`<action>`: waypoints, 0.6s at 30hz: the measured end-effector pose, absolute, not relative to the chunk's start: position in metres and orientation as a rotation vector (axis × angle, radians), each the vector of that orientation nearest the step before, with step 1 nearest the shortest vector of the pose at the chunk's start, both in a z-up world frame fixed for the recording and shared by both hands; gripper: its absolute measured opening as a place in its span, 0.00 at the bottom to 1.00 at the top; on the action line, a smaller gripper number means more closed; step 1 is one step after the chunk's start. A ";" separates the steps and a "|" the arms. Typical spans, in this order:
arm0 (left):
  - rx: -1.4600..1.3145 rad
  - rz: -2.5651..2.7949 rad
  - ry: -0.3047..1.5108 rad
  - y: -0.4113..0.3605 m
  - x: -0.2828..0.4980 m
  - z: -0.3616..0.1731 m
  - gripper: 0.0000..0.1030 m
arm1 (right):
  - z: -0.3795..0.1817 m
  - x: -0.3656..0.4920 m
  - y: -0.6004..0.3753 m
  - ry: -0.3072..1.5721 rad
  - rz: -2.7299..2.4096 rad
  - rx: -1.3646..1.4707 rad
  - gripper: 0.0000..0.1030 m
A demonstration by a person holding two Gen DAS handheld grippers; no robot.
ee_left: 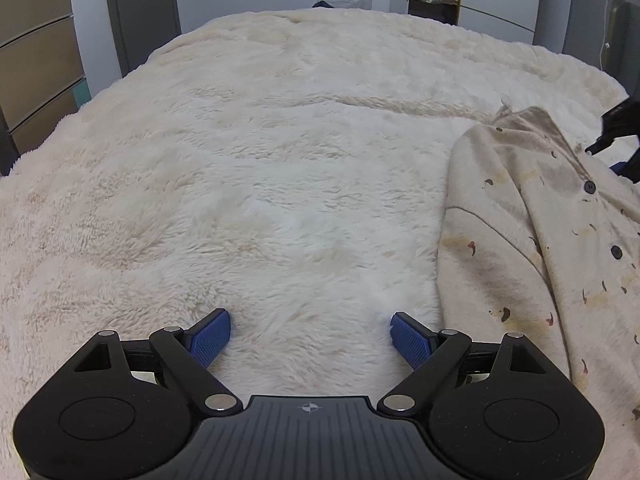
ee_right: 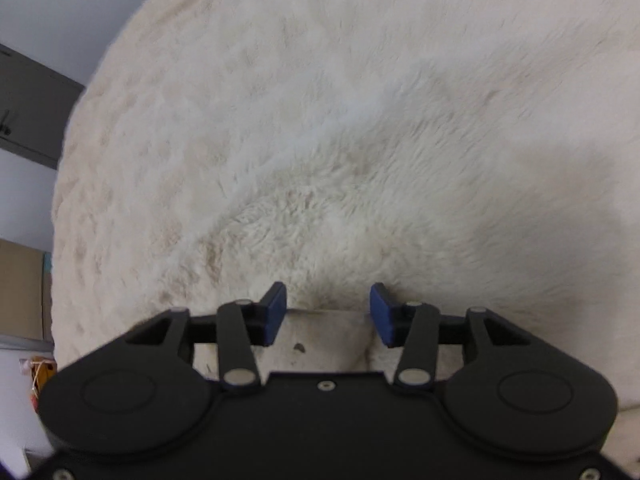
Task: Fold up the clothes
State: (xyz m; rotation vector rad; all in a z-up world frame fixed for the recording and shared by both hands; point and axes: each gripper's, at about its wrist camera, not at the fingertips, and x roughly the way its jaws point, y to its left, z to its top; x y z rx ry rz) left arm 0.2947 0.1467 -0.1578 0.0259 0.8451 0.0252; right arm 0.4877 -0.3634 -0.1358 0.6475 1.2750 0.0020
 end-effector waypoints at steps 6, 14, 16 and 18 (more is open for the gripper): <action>0.030 0.025 0.844 0.147 0.296 -0.159 0.83 | -0.081 0.498 -0.328 1.073 0.093 0.348 0.00; 0.026 0.023 0.834 0.149 0.293 -0.155 0.83 | -0.067 0.503 -0.311 1.129 0.088 0.272 0.23; 0.025 0.023 0.831 0.149 0.293 -0.154 0.83 | -0.091 0.505 -0.309 1.219 0.062 0.306 0.39; 0.024 0.023 0.829 0.150 0.292 -0.153 0.83 | -0.104 0.507 -0.319 1.268 -0.003 0.404 0.42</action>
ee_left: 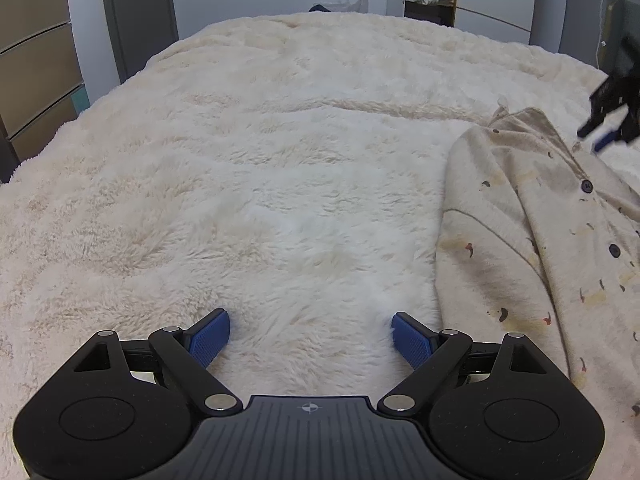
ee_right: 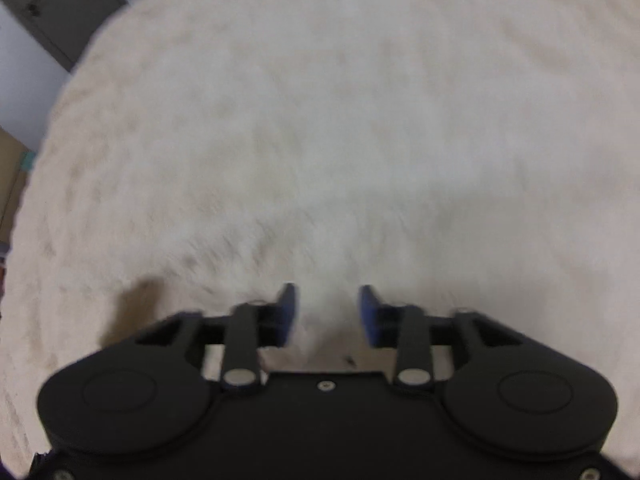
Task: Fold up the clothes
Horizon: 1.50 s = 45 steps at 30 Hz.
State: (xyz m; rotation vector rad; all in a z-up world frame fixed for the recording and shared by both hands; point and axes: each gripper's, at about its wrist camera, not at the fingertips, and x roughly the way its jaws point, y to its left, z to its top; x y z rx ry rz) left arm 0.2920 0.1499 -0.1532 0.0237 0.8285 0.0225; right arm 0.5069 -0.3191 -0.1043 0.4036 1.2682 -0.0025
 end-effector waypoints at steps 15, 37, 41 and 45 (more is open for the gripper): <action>0.004 0.013 0.818 0.153 0.291 -0.150 0.83 | -0.110 0.494 -0.357 1.307 -0.048 0.623 0.52; 0.102 0.001 0.820 0.139 0.292 -0.159 0.85 | -0.097 0.485 -0.374 0.881 0.345 0.567 0.03; 0.107 0.000 0.821 0.138 0.292 -0.159 0.85 | -0.093 0.499 -0.324 0.922 0.216 0.226 0.07; 0.113 -0.010 0.821 0.139 0.290 -0.158 0.85 | -0.098 0.489 -0.298 0.945 0.056 0.050 0.38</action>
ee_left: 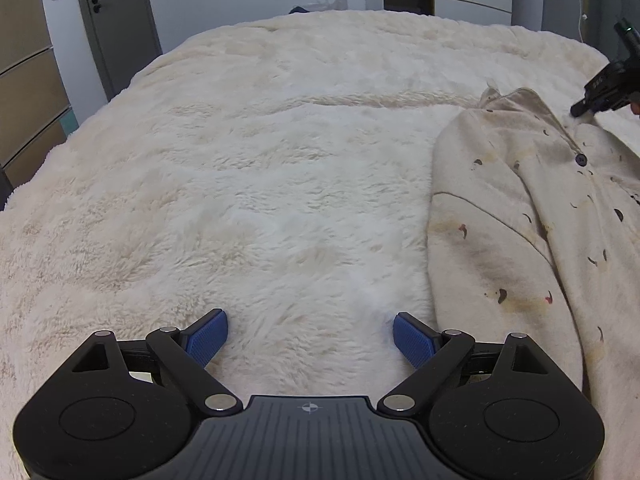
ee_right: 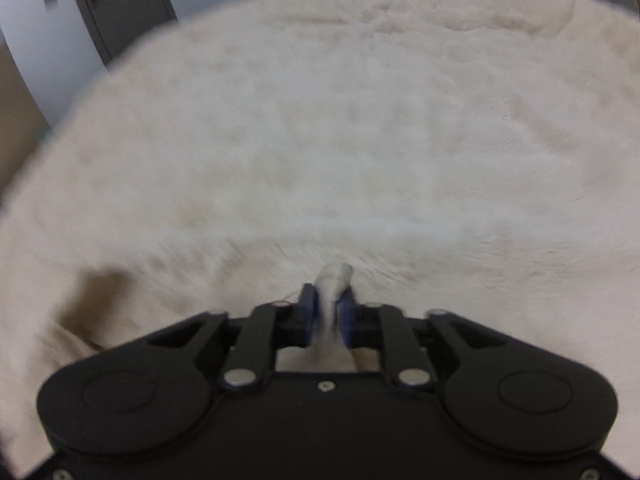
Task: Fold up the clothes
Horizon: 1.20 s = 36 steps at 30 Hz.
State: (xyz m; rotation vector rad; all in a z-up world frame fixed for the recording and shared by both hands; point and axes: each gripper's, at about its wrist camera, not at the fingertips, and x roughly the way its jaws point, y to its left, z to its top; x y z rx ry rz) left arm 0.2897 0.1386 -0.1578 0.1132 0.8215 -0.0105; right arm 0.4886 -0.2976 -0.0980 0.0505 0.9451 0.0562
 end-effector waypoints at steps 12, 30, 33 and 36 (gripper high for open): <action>0.053 -0.034 0.787 0.154 0.273 -0.140 0.89 | -0.083 0.271 -0.377 0.909 0.017 0.345 0.58; 0.104 -0.172 0.800 0.211 0.133 -0.065 0.84 | -0.169 0.013 -0.375 0.791 -0.037 0.469 0.69; 0.139 -0.194 0.881 0.196 0.120 -0.082 0.74 | -0.174 0.011 -0.372 0.756 -0.048 0.498 0.70; 0.174 -0.215 0.962 0.181 0.107 -0.099 0.70 | -0.169 0.006 -0.371 0.745 -0.033 0.502 0.70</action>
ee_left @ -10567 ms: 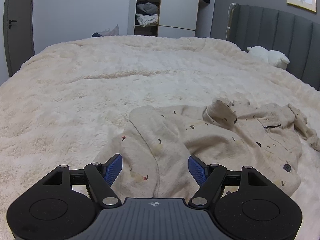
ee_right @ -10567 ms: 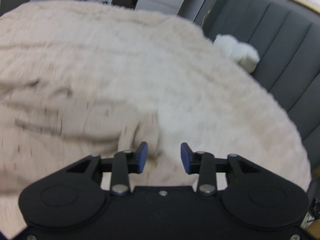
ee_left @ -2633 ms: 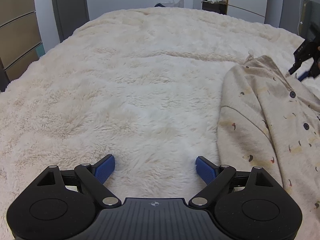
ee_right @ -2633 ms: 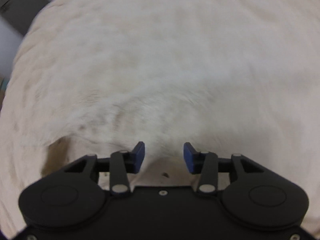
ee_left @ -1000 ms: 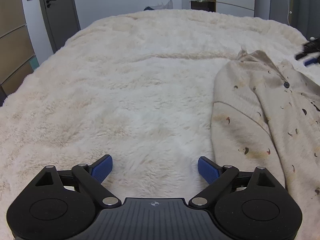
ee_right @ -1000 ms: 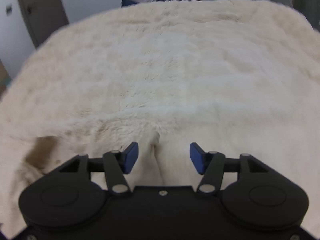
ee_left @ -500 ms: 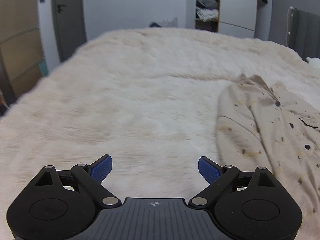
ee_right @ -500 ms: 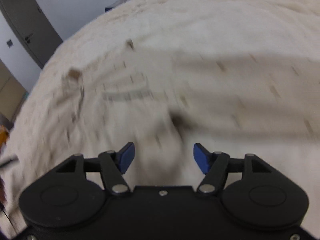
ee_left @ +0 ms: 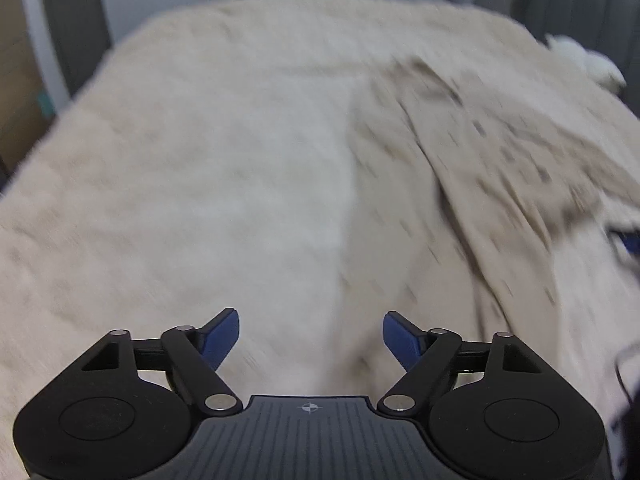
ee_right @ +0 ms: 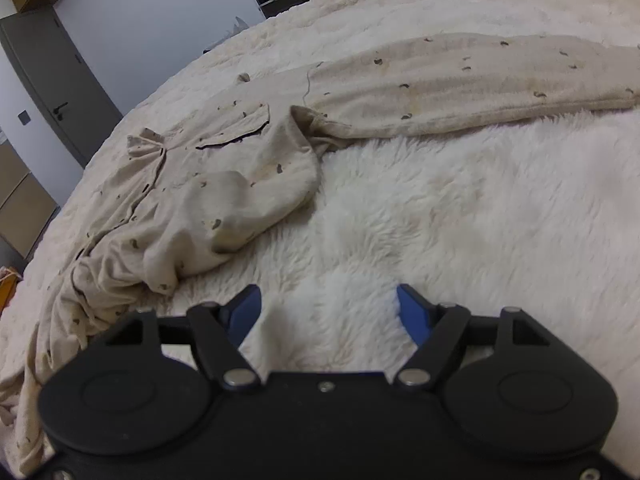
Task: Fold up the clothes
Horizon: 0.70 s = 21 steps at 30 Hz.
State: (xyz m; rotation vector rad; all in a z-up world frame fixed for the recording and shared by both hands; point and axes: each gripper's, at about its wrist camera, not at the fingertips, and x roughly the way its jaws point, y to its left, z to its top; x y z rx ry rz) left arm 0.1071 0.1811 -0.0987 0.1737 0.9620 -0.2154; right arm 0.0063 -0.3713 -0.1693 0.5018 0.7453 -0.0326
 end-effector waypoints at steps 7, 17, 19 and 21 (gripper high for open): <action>0.241 -0.187 1.065 0.165 0.113 -0.139 0.32 | -0.167 0.005 -0.381 0.735 -0.032 0.587 0.70; 0.594 0.207 0.657 0.207 0.167 -0.027 0.02 | -0.167 0.008 -0.389 0.730 -0.036 0.628 0.70; 0.719 0.262 0.591 0.208 0.179 -0.016 0.02 | -0.168 0.009 -0.389 0.730 -0.036 0.630 0.70; 0.849 0.316 0.474 0.207 0.182 -0.007 0.02 | -0.169 0.011 -0.389 0.731 -0.035 0.628 0.70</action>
